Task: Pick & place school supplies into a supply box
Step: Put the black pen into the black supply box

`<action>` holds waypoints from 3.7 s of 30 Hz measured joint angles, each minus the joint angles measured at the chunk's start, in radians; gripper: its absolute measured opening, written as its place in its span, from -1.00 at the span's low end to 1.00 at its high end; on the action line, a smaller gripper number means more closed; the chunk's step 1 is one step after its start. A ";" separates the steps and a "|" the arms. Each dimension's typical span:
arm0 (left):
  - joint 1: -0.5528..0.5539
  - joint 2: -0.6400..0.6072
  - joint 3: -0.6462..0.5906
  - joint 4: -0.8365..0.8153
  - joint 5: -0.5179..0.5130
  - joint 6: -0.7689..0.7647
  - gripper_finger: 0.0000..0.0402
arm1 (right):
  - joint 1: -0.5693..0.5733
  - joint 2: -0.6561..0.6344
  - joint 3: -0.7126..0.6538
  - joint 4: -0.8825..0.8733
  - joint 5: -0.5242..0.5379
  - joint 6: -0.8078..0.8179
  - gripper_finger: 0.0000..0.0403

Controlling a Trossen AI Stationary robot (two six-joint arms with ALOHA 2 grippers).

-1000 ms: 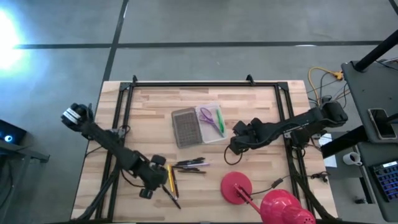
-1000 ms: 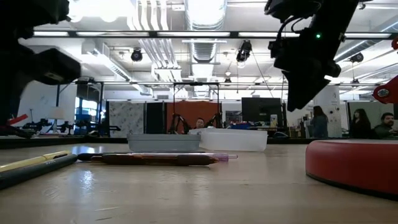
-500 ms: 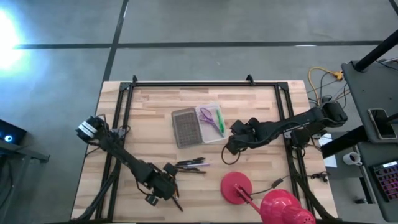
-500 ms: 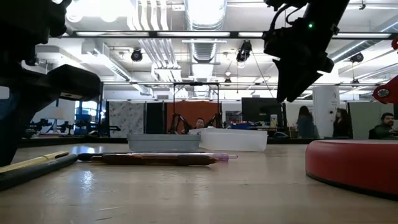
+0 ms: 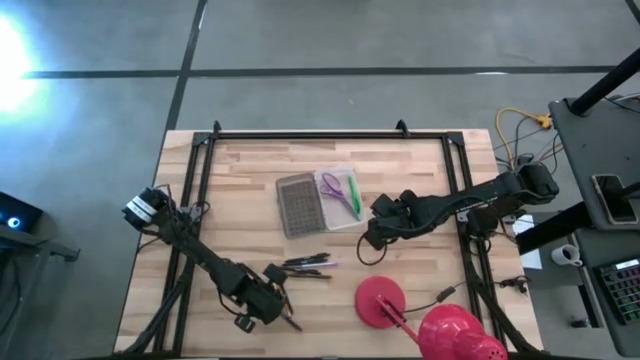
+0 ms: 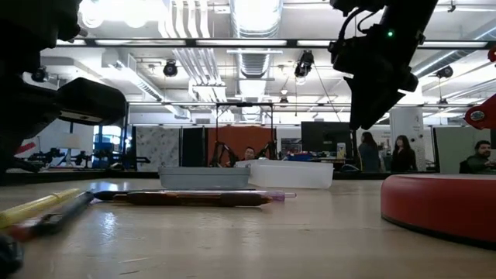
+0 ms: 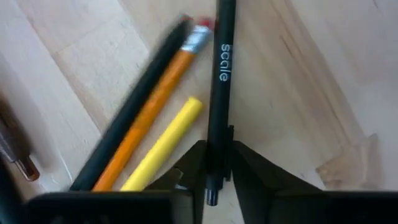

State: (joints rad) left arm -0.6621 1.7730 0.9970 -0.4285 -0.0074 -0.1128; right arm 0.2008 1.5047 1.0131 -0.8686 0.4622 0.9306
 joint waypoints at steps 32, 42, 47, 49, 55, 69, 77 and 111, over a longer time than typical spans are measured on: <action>0.549 -0.483 -0.038 -0.099 0.022 -0.583 -0.99 | 0.028 -0.127 -0.002 -0.107 0.166 0.346 -0.14; 0.439 -0.434 -0.040 -0.215 0.085 -0.174 -0.89 | 0.029 -0.137 -0.005 -0.144 0.142 0.354 -0.13; 0.368 -0.357 -0.029 -0.219 0.086 -0.033 -0.64 | 0.028 -0.109 -0.006 -0.145 0.139 0.356 -0.13; 0.357 -0.324 -0.026 -0.226 0.084 0.018 -0.53 | 0.028 -0.097 -0.006 -0.144 0.132 0.355 -0.14; 0.355 -0.240 -0.014 -0.230 0.077 0.225 -0.35 | 0.028 -0.070 -0.007 -0.141 0.081 0.359 -0.15; 0.356 -0.148 -0.016 -0.248 0.083 0.340 -0.39 | 0.029 -0.063 -0.007 -0.138 0.076 0.376 -0.15; 0.356 -0.077 -0.015 -0.219 0.088 0.340 -0.59 | 0.029 -0.061 -0.008 -0.138 0.079 0.375 -0.14; 0.663 -0.461 -0.294 0.641 0.103 -0.953 -0.91 | 0.030 -0.061 -0.019 -0.141 0.118 0.713 -0.18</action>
State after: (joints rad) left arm 0.0008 1.3120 0.7029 0.2126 0.0957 -1.0654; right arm 0.2310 1.4441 0.9939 -1.0100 0.5800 1.6439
